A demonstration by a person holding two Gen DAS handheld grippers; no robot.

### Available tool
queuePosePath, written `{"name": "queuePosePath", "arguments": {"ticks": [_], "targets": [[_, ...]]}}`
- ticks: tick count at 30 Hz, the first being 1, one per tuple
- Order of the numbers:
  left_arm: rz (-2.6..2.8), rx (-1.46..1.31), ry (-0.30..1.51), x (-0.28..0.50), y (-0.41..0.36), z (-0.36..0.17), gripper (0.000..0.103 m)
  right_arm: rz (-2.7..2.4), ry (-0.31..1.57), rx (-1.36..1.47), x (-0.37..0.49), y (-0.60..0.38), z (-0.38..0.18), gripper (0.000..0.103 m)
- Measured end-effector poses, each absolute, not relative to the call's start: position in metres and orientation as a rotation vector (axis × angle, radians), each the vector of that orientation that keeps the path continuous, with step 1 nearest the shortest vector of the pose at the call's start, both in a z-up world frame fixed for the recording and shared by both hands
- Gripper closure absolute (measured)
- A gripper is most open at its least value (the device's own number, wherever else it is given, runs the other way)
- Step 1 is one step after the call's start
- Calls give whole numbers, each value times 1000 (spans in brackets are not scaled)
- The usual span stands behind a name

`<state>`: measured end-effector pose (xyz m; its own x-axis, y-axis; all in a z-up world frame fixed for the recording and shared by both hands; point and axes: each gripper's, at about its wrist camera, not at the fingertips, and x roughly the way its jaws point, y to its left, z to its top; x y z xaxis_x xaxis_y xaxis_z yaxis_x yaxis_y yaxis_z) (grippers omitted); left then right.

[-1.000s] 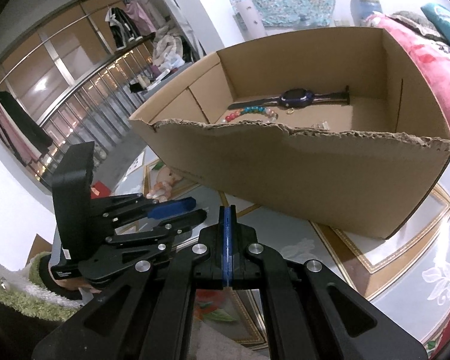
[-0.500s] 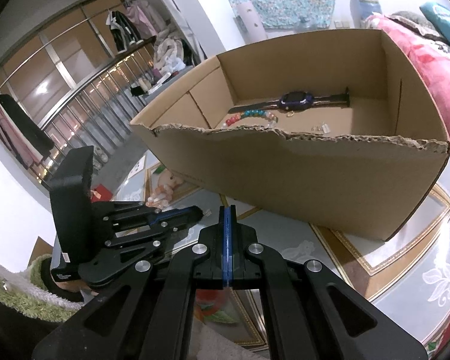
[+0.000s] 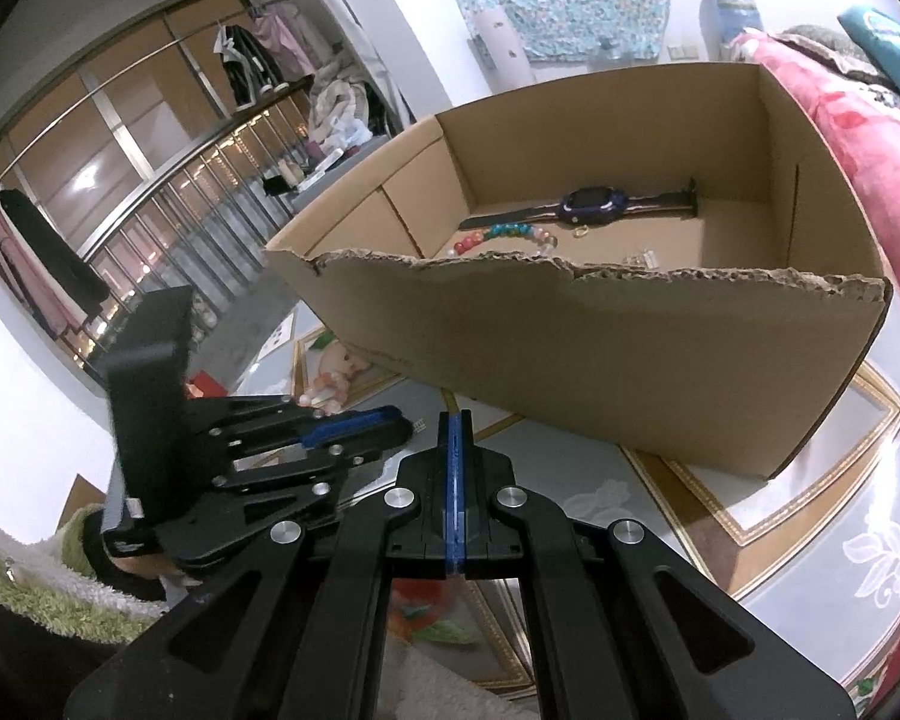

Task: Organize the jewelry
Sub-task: 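Lift the silver earrings with the left tool toward the box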

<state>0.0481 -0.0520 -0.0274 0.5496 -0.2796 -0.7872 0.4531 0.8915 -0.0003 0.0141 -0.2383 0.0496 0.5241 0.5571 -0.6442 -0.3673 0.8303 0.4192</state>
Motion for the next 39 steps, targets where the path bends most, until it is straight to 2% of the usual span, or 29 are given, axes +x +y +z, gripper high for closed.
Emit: {"name": "queuePosePath", "arguments": {"ticks": [31,39], "targets": [[-478,288,891,62,-68,-27,94,555,857,266,18,-242,44,103],[-482,252,873,60,-59,-26,103,549,838,263,15,-245,50,103]]}}
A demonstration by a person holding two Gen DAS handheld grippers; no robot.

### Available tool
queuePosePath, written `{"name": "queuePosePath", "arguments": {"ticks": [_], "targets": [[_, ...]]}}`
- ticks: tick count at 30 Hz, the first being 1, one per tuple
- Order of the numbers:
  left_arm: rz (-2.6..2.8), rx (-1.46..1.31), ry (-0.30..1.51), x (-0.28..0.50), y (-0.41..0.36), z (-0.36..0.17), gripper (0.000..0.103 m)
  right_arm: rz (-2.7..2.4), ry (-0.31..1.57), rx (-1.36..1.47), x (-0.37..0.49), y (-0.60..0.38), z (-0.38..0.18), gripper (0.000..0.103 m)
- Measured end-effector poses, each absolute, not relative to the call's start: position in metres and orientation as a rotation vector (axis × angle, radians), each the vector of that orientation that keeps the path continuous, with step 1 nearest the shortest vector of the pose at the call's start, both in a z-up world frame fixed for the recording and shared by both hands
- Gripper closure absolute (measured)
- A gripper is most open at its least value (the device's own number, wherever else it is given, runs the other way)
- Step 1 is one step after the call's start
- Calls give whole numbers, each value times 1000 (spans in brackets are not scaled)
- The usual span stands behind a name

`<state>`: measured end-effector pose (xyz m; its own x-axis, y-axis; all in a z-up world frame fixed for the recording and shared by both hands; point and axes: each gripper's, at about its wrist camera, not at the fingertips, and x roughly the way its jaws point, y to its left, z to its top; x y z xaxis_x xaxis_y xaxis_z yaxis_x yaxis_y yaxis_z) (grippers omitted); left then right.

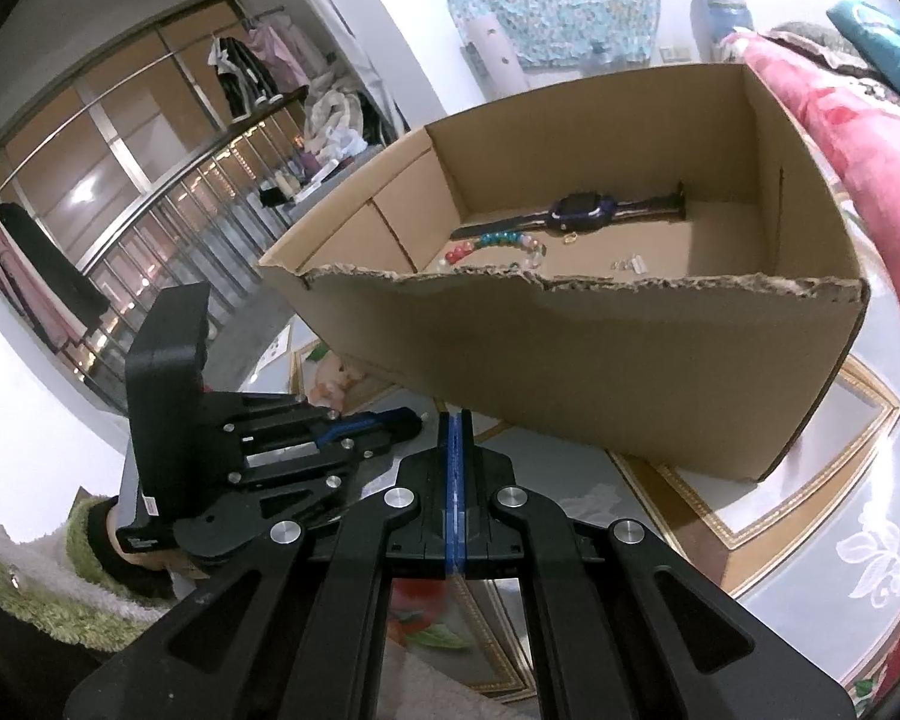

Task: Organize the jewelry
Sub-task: 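Lift the silver earrings with the left tool toward the box, then carry the earrings over the box and open the left tool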

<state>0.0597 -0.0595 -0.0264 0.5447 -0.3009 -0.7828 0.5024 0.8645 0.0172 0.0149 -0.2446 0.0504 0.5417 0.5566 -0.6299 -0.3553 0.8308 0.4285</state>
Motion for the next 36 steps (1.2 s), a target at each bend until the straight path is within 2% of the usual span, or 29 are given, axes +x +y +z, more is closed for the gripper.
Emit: {"name": "queuePosePath", "arguments": {"ticks": [13,21,28,36], "targets": [[-499,135,844,45,-42,-6,103,551,812,268,15,-247,60,103],[-586,14,727,33,-25,60,103,604,747,290,28,-250,94,103],[-637,-50,656,61,-28,107,103,638,647,273,57,-253,136,103],[-623,-52,795,120,-44,84,102,535,724,261,99,-270,130,103]]}}
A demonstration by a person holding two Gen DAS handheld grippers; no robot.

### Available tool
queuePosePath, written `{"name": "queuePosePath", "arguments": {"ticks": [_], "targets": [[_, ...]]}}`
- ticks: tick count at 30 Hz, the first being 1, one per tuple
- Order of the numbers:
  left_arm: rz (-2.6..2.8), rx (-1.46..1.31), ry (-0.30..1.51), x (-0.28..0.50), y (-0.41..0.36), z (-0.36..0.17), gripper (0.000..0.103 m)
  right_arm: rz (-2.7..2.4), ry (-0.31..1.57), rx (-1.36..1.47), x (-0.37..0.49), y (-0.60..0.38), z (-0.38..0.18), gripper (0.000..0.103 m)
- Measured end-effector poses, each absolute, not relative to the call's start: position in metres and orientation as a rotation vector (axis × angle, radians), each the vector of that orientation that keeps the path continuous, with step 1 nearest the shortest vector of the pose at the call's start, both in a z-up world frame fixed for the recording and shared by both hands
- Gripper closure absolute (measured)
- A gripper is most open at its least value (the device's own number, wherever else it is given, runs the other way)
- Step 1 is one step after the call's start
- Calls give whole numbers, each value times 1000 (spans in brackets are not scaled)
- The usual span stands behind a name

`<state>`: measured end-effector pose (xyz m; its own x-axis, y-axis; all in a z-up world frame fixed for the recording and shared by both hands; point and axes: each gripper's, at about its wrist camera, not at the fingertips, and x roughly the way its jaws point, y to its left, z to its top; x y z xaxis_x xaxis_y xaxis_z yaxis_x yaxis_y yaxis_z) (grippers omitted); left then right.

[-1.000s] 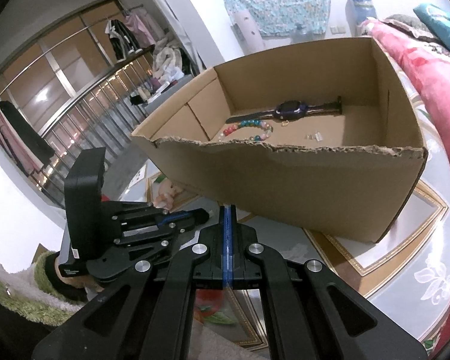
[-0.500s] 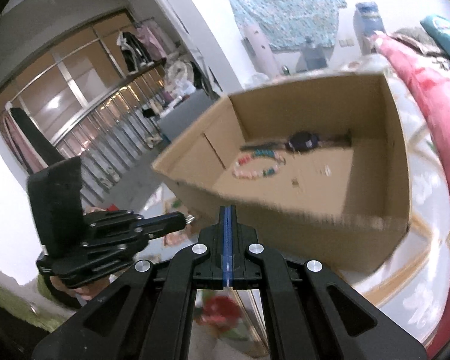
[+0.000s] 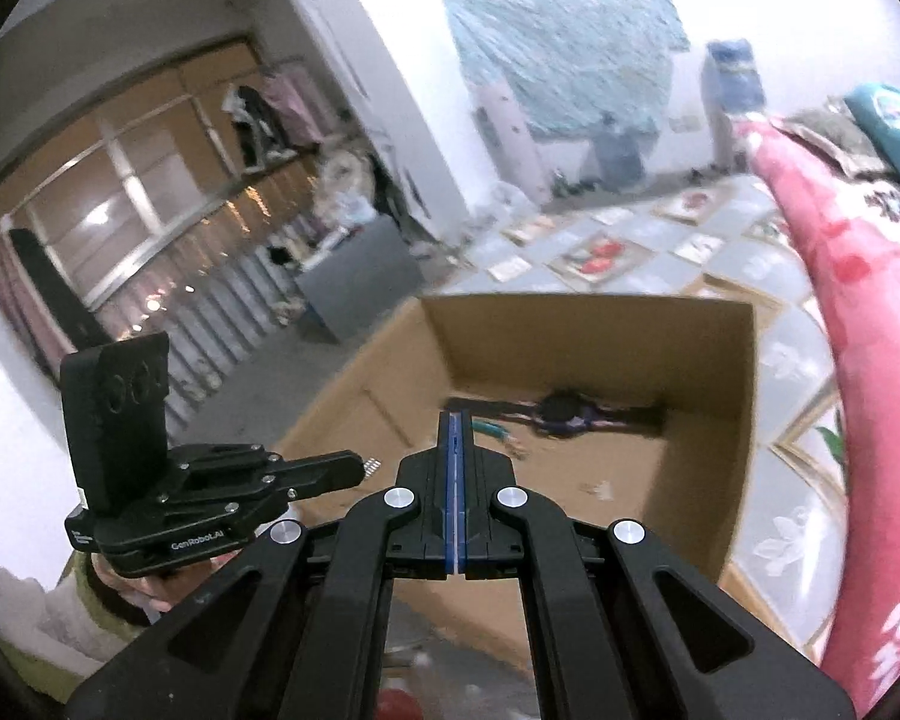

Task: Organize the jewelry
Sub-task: 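Carry the earrings over the box and open the left tool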

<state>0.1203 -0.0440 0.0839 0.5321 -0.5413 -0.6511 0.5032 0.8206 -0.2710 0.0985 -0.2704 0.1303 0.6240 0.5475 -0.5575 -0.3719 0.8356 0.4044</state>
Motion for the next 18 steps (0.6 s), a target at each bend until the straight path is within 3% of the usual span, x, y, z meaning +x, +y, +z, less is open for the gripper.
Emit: {"name": "queuePosePath", "arguments": {"ticks": [7,11,18], "targets": [[-575,6,928,153,-61,52,102,448,850,198,117,-279,108,97],[-564,12,953,155,-62,46,87,428,857,173,117,-281,107,87],[-553,4,911,149,-55,53,85,426,822,196,111,-289,116,85]]}}
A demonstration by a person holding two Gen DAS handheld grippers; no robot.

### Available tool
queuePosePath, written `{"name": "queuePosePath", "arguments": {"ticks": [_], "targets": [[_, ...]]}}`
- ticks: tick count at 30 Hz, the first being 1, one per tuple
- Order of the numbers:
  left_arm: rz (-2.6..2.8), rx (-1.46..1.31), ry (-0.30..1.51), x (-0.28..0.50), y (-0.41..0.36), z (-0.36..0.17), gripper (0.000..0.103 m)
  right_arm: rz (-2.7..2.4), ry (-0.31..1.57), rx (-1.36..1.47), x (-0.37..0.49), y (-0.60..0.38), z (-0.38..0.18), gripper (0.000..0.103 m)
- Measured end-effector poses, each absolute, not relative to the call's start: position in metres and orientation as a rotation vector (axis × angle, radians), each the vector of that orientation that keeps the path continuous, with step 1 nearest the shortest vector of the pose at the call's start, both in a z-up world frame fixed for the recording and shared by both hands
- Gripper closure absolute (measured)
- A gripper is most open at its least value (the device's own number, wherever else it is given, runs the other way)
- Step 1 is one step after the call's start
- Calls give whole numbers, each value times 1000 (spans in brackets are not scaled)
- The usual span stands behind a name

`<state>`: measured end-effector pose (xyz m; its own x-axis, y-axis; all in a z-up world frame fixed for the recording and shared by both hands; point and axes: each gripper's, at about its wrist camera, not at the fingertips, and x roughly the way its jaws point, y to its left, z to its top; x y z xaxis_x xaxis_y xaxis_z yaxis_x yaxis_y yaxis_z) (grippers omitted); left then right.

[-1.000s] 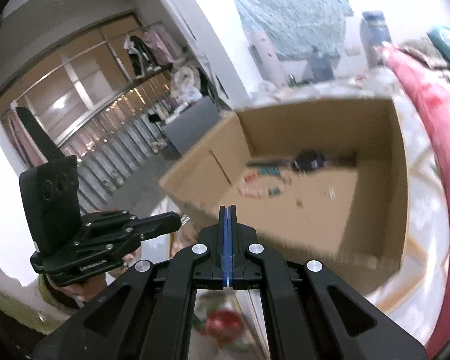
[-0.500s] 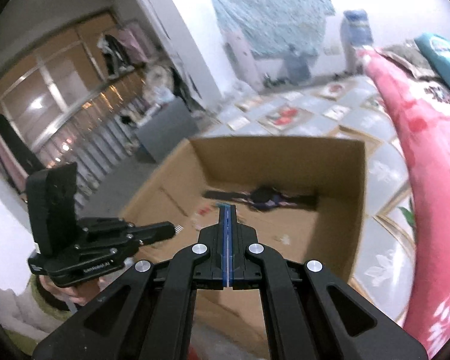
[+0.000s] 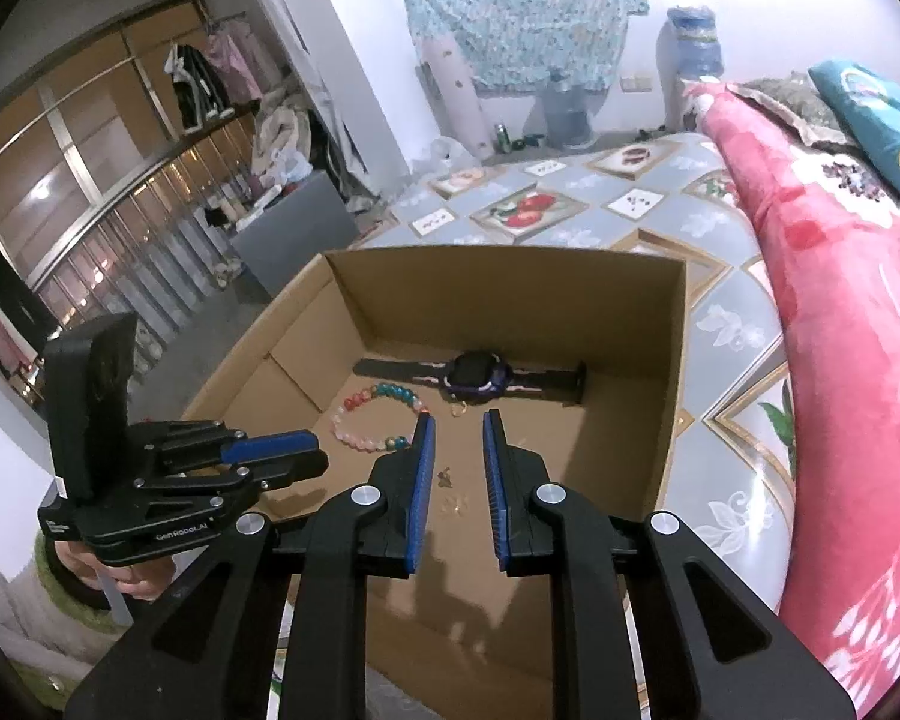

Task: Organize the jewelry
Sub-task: 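Carry the earrings over the box and open the left tool, then withdraw the left tool to the pink bead bracelet while the right tool opens and approaches it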

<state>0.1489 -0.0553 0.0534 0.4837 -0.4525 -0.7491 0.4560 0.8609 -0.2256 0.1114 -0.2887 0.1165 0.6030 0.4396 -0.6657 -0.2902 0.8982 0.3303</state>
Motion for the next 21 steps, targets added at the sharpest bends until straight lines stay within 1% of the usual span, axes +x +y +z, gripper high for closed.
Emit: {"name": "queuePosePath", "arguments": {"ticks": [6,11,13,16,19,21], "targets": [[-516,-28,827,129,-35,74,84,442,758,212,91,-291,131,83],[-460,-74,721,92,4,94,84,517,677,225,63,-292,145,83],[-442,-88,703,75,19,94,81,564,650,239,48,-291,148,80],[-419,-104,727,51,37,82,78,621,646,261,32,-288,146,75],[-404,-131,804,39,42,59,76,660,684,278,22,-278,135,71],[-388,-145,864,36,42,38,76,675,728,289,19,-268,123,71]]}}
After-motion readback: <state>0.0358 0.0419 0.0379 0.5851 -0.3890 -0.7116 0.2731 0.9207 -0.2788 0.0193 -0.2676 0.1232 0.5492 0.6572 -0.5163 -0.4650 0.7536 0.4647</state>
